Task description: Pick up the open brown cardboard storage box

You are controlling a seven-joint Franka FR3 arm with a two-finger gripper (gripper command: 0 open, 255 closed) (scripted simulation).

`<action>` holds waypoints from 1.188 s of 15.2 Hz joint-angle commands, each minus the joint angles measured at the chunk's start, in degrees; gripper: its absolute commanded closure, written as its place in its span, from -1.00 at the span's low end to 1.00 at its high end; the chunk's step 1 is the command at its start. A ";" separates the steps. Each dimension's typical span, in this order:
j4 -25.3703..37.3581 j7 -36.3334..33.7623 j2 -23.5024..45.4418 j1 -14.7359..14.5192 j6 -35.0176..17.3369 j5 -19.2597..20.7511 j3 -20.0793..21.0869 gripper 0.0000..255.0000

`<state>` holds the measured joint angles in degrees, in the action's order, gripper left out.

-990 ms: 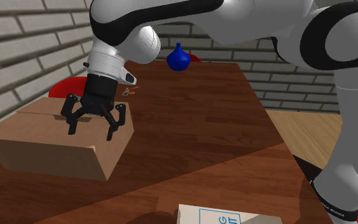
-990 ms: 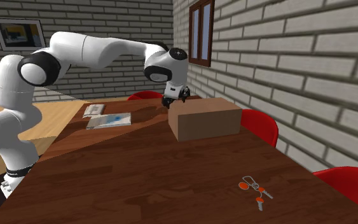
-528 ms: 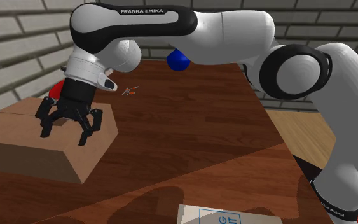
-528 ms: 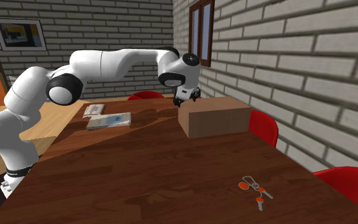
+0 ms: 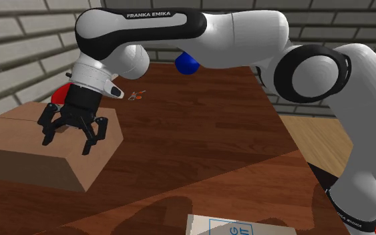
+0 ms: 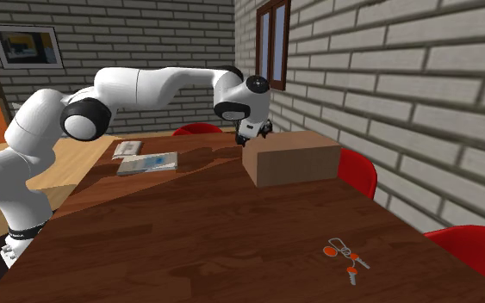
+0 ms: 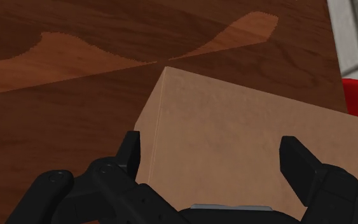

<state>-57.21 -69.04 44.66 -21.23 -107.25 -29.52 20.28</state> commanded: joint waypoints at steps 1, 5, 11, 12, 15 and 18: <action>-1.41 0.30 1.57 0.01 -0.52 0.90 -0.37 1.00; -0.07 0.63 2.58 0.38 0.18 1.09 -0.53 1.00; 0.39 -0.20 1.62 -1.51 0.84 -0.32 -2.37 1.00; 1.11 -0.53 1.58 -1.74 1.49 -0.47 -2.70 1.00; 3.51 -1.75 1.67 -2.08 3.39 -0.36 -2.99 1.00; 6.34 -3.15 2.06 -2.28 5.40 0.08 -2.90 1.00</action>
<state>-51.54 -71.69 46.47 -23.35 -103.15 -29.69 17.37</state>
